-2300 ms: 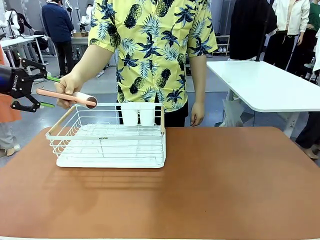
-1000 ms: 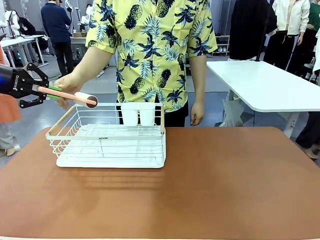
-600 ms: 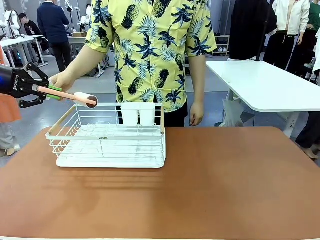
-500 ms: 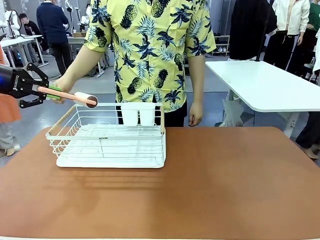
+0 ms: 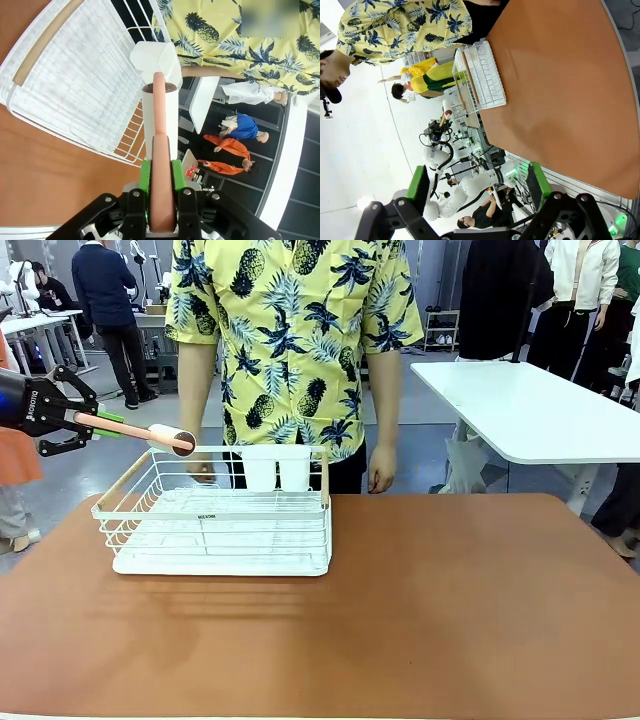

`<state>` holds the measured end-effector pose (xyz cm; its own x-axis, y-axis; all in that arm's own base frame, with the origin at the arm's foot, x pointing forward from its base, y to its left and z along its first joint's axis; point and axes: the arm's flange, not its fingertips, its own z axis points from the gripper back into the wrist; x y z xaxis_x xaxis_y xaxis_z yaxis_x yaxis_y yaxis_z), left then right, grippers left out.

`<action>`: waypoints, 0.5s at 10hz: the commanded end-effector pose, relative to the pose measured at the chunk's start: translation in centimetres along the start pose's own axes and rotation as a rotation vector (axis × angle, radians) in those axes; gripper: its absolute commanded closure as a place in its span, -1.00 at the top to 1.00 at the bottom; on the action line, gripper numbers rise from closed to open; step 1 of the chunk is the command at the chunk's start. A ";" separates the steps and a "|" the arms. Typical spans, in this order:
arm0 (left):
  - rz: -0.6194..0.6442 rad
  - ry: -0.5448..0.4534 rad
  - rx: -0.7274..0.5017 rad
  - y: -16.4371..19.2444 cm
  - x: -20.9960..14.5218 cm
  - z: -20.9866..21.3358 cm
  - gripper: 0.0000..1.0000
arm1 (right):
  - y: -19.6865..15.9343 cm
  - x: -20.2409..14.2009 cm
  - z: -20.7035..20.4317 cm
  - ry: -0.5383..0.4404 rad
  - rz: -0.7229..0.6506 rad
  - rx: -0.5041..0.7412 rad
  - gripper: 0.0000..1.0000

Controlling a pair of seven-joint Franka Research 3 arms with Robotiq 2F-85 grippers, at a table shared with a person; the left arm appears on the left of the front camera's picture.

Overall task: Clean the table.
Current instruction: Clean the table with the Lint Roller when the human lifts the Dish drying rack.

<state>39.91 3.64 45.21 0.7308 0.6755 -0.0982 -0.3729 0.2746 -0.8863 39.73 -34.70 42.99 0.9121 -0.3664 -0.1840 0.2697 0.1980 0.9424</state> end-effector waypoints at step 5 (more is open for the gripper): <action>0.000 -0.001 -0.001 0.0 0.0 0.0 -1.00 | 0.3 -0.1 0.1 -0.002 0.006 -0.002 1.00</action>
<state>39.91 3.64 45.21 0.7308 0.6755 -0.0982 -0.3729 0.2746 -0.8863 39.73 -34.70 42.99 0.9121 -0.3664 -0.1840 0.2697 0.1980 0.9424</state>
